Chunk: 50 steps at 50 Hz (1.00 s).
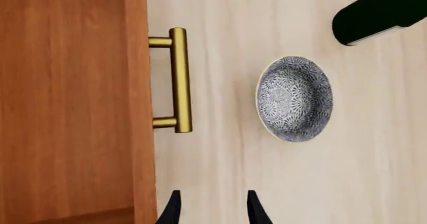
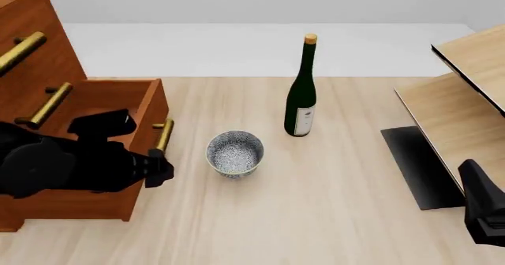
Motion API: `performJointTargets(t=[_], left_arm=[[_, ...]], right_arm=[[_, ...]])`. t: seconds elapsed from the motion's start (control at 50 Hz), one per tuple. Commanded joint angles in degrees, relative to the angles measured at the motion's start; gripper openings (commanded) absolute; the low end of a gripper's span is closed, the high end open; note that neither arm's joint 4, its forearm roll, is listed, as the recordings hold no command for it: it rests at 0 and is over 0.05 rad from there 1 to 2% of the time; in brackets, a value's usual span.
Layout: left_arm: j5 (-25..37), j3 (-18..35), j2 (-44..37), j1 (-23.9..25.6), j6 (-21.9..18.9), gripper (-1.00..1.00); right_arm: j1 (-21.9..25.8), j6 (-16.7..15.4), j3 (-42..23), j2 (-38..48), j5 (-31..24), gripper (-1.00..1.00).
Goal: Close the bottom drawer of the cabinet and open the top drawer.
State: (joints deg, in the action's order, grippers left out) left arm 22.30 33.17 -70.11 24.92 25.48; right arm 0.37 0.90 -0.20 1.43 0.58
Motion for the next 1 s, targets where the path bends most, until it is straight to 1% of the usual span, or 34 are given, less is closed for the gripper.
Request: performJointTargets(t=[0.02,0.04,0.08,0.12,0.14,0.16,0.18,0.2,0.28,0.34,0.36,0.38,0.42,0.44,0.48,0.5,0.54,0.56,0.64,0.7,0.78,0.82,0.86,0.88,0.92,0.96,1.0], left_arm=[[-0.4,-1.2,-1.9,-4.4,-3.7,1.0],[-0.3,-1.2,-2.4,-5.7,-4.7,1.0],[-0.4,-1.3,-2.3,-6.0,-5.0,1.0],[-0.1,-1.1,-3.0,-7.9,-7.1,1.0],[-0.4,-1.4,-2.6,-7.2,-6.0,1.0],[-0.3,-1.4,-2.6,-7.5,-6.2,1.0],[-0.2,-1.4,-3.3,-9.2,-8.1,1.0],[-0.6,-1.6,-2.9,-8.7,-7.3,1.0],[-0.7,-2.1,-3.2,-11.0,-9.2,1.0],[-0.2,-1.9,-3.6,-13.7,-12.3,1.0],[-0.2,-1.8,-3.2,-13.2,-11.7,1.0],[-0.1,-1.8,-3.3,-14.2,-12.8,1.0],[0.0,-2.1,-3.9,-17.4,-16.4,1.0],[-0.2,-2.2,-3.3,-16.3,-14.9,1.0],[-0.1,-2.5,-3.5,-19.4,-17.9,1.0],[-0.3,-2.4,-3.3,-17.9,-16.5,1.0],[0.0,-2.4,-3.1,-19.7,-18.6,1.0],[0.0,-2.3,-3.1,-18.9,-18.0,1.0],[-0.1,-2.5,-3.2,-19.9,-19.0,1.0],[-0.7,-2.9,-3.5,-22.4,-21.1,1.0],[-1.2,-3.3,-3.9,-23.3,-22.2,1.0],[-1.6,-3.8,-3.9,-25.5,-24.4,1.0],[-1.9,-4.0,-4.1,-25.9,-24.7,1.0],[-2.1,-4.3,-3.9,-26.9,-26.0,1.0],[-2.3,-4.4,-4.1,-26.9,-25.8,1.0],[-2.4,-4.5,-4.0,-27.7,-26.9,1.0],[-2.5,-4.5,-4.1,-28.0,-27.0,1.0]], right_arm=[[0.1,0.1,0.0,0.3,0.2,1.0],[0.1,0.0,0.0,0.3,0.2,1.0],[0.2,0.1,0.0,0.3,0.3,1.0],[0.2,0.1,0.0,0.3,0.3,1.0],[0.2,0.1,0.0,0.3,0.3,1.0],[0.2,0.1,0.0,0.3,0.3,1.0],[0.2,0.1,0.0,0.3,0.3,1.0],[0.2,0.1,0.0,0.3,0.2,1.0],[0.3,0.1,0.0,0.3,0.2,1.0],[0.3,0.1,0.0,0.3,0.3,1.0],[0.3,0.1,0.0,0.3,0.3,1.0],[0.3,0.1,0.0,0.3,0.3,1.0],[0.4,0.1,0.0,0.2,0.2,1.0],[0.4,0.1,0.0,0.2,0.2,1.0],[0.4,0.1,0.0,0.1,0.1,1.0],[0.4,0.1,0.0,0.1,0.1,1.0],[0.4,0.1,0.0,0.0,0.0,1.0],[0.4,0.1,0.0,0.0,0.0,1.0],[0.4,0.2,0.0,-0.1,-0.1,1.0],[0.4,0.2,0.0,-0.1,-0.2,1.0],[0.4,0.3,0.0,0.0,-0.1,1.0],[0.4,0.3,0.0,0.0,-0.1,1.0],[0.4,0.3,0.0,0.0,-0.1,1.0],[0.4,0.3,0.0,-0.1,-0.2,1.0],[0.5,0.3,0.0,-0.1,-0.2,1.0],[0.5,0.4,0.0,-0.2,-0.3,1.0],[0.5,0.4,0.0,-0.2,-0.3,1.0]])
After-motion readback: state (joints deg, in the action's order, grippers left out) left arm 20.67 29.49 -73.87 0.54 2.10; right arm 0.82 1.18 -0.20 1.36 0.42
